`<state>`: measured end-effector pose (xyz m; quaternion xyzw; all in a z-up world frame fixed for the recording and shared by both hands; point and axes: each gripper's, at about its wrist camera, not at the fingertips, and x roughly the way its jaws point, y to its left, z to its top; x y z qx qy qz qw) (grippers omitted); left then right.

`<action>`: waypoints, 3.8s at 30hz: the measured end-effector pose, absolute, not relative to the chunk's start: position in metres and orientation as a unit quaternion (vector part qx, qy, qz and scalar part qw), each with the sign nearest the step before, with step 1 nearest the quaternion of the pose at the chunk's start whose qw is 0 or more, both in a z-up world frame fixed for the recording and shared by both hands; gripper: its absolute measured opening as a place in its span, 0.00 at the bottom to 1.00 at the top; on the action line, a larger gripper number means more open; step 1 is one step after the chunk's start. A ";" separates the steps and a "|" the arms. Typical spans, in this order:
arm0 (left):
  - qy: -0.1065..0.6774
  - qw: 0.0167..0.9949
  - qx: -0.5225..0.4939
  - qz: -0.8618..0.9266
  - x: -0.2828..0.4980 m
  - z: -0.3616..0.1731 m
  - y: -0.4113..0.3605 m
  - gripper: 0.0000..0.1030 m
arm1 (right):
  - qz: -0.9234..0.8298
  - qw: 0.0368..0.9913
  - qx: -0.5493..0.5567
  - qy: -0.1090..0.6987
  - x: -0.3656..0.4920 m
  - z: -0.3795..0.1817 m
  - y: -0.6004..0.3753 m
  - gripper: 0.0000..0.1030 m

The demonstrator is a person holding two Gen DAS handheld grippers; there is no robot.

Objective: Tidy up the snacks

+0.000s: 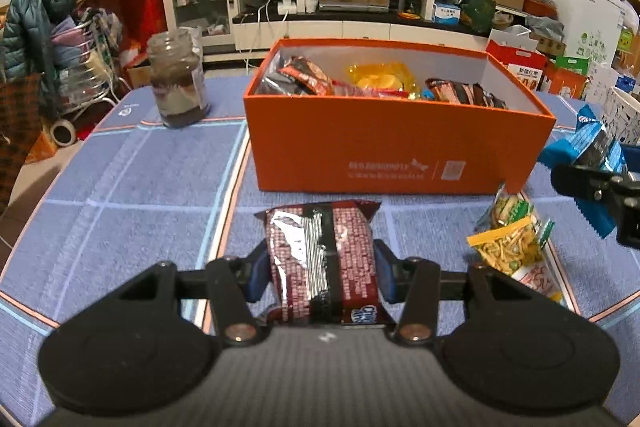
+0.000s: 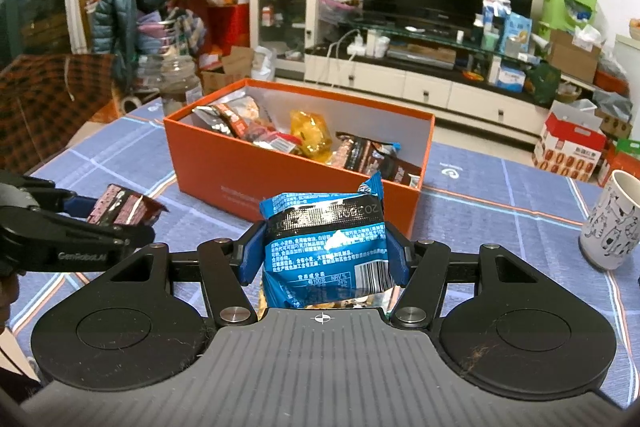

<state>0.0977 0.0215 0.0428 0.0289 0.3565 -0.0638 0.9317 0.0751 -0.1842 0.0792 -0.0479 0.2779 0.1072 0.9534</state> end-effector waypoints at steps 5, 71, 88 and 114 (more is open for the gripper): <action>0.352 0.933 0.023 -0.066 0.098 0.048 0.022 0.47 | 0.111 0.955 -0.043 0.273 0.076 0.084 -0.180 0.48; 0.373 0.916 -0.108 -0.103 0.088 0.042 0.101 0.67 | 0.037 0.960 -0.021 0.276 0.165 0.138 -0.203 0.71; 0.387 0.908 -0.119 -0.109 0.085 0.040 0.113 0.67 | 0.050 0.929 -0.076 0.358 0.070 0.019 -0.146 0.67; 0.418 0.893 -0.093 -0.142 0.093 0.024 0.076 0.68 | 0.161 0.903 -0.018 0.398 0.150 0.004 -0.225 0.64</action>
